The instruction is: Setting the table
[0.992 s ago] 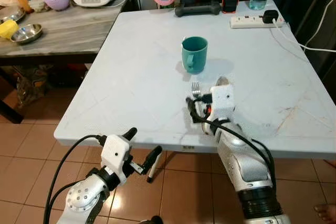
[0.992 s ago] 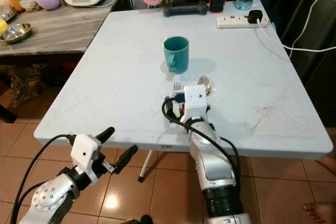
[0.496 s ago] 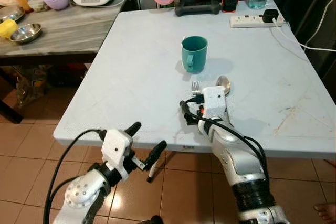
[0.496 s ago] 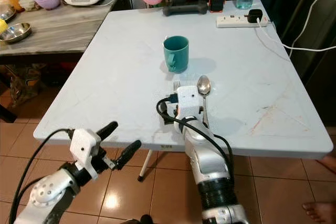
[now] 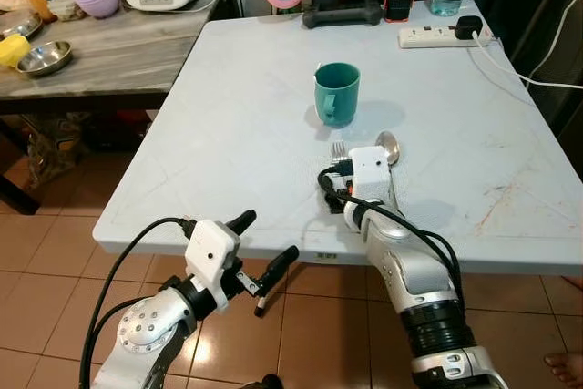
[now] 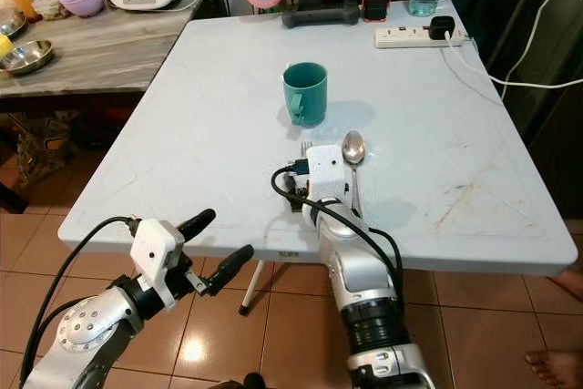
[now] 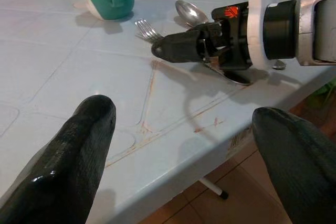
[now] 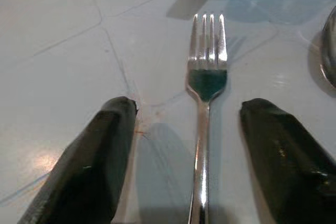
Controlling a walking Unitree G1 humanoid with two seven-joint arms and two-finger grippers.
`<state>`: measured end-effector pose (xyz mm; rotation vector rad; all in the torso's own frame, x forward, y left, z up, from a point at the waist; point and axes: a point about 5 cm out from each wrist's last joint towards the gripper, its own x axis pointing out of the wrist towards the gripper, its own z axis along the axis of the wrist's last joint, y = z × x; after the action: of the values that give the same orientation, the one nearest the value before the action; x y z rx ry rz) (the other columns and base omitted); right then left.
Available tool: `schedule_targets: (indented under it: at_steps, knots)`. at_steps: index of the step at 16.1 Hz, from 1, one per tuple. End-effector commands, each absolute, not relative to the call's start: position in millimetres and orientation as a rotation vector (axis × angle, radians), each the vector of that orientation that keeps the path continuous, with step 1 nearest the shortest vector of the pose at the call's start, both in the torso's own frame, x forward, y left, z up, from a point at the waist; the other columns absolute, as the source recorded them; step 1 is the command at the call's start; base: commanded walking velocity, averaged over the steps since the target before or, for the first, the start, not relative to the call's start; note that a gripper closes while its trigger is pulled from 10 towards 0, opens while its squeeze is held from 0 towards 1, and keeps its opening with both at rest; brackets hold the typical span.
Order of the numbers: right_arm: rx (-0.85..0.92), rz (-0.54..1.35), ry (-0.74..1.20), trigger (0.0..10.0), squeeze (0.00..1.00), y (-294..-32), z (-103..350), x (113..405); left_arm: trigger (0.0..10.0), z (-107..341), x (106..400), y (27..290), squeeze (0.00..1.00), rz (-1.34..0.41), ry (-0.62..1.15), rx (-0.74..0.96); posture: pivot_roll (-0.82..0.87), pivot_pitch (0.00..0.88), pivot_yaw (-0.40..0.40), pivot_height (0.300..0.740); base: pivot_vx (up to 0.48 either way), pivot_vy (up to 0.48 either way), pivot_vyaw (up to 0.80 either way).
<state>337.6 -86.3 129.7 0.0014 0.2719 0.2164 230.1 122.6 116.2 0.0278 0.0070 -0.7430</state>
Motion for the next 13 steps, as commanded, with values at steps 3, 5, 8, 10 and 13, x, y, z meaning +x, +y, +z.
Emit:
schedule_targets:
  at_steps: [3,5,8,10,13]
  knots:
    - [-0.004,0.182,0.430,0.0,0.00,-94.3,99.8,325.9,10.0,111.2,231.2,123.9,0.00,-0.741,0.022,0.041,-0.13,0.141,0.132,0.740,0.000,0.000,0.00]
    - [-0.014,0.189,0.450,0.0,0.00,-96.0,95.8,322.8,10.0,110.4,230.9,123.7,0.00,-0.740,0.023,0.040,-0.14,0.141,0.134,0.740,0.000,0.000,0.00]
    - [-0.050,0.197,0.482,0.0,0.00,-98.5,90.7,319.4,10.0,109.2,230.9,124.4,0.00,-0.743,0.028,0.045,-0.14,0.145,0.136,0.740,0.000,0.000,0.00]
    - [-0.073,0.188,0.503,0.0,0.00,-101.8,87.1,318.6,10.0,108.5,231.3,125.1,0.00,-0.742,0.029,0.048,-0.14,0.145,0.136,0.740,0.000,0.000,0.00]
    - [-0.092,0.192,0.527,0.0,0.00,-103.7,82.1,313.7,10.0,107.7,231.0,126.4,0.00,-0.740,0.029,0.049,-0.14,0.146,0.134,0.740,0.000,0.000,0.00]
